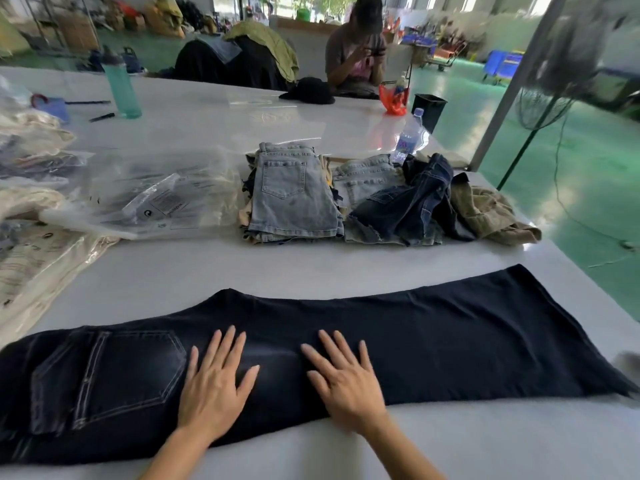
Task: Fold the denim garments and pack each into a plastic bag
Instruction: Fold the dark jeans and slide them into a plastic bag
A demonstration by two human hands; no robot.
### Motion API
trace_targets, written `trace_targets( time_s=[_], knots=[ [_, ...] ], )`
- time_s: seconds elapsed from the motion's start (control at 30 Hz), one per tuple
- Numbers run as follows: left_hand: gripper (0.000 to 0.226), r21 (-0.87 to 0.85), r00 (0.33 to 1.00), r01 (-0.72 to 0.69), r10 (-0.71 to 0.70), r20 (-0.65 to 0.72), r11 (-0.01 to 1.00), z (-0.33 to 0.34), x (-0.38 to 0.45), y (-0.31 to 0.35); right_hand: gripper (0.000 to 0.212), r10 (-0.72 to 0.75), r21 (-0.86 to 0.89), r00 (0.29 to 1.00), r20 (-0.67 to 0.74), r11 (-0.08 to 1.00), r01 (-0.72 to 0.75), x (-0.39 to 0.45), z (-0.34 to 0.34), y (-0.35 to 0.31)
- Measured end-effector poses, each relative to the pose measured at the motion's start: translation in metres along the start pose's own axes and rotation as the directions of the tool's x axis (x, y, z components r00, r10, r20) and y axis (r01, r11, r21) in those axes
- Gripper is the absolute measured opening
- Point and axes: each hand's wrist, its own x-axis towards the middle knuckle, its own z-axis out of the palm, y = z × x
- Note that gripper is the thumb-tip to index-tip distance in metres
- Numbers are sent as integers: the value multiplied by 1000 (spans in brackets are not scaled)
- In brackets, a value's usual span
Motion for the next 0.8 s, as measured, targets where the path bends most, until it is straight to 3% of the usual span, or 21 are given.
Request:
trace_targets(
  time_s=[0.07, 0.17, 0.23, 0.3, 0.33, 0.37, 0.4, 0.47, 0.5, 0.57, 0.6, 0.67, 0.73, 0.8],
  knots=[
    [87, 29, 999, -16, 17, -44, 999, 7, 0, -6, 53, 308, 5, 951, -6, 951, -308, -20, -10, 91],
    [81, 61, 1000, -17, 18, -9, 998, 3, 1, -5, 56, 703, 82, 708, 72, 703, -706, -67, -38, 217],
    [75, 77, 996, -88, 90, -22, 993, 5, -4, 2, 60, 853, 139, 513, 95, 499, -855, -89, -55, 267],
    [71, 119, 972, -232, 235, -12, 965, 13, -11, 15, 64, 913, 123, 391, 116, 377, -918, -81, -64, 271],
    [69, 136, 957, -285, 289, -12, 949, 17, -14, 22, 64, 909, 88, 406, 92, 399, -913, -65, -66, 254],
    [69, 132, 951, -306, 310, -7, 943, 20, -15, 27, 62, 860, 55, 507, 60, 504, -862, -46, -64, 227],
    [68, 120, 952, -305, 307, -4, 945, 22, -16, 29, 58, 753, 25, 657, 32, 656, -754, -23, -57, 191],
    [68, 130, 949, -311, 314, -4, 942, 20, -15, 31, 54, 424, 17, 905, 23, 905, -424, 20, -34, 101],
    [66, 142, 946, -321, 324, -2, 936, 19, -16, 30, 53, 231, 36, 972, 37, 972, -232, 35, -19, 56],
    [65, 157, 942, -325, 333, -27, 932, 19, -15, 27, 55, -105, 67, 984, 142, 993, 97, 48, 4, -5],
    [65, 163, 939, -334, 343, -31, 928, 19, -14, 26, 58, -188, 77, 968, 165, 981, 177, 52, 5, -8],
    [65, 160, 933, -354, 361, -16, 922, 22, -16, 25, 57, -122, 62, 987, 101, 991, 116, 62, -1, 35],
    [64, 173, 931, -356, 364, -13, 918, 25, -17, 23, 53, 139, 37, 989, 46, 989, -141, 69, -15, 116],
    [68, 216, 933, -350, 360, -8, 911, 29, -17, 21, 53, 425, 73, 901, 89, 899, -431, 70, -38, 202]
  ],
)
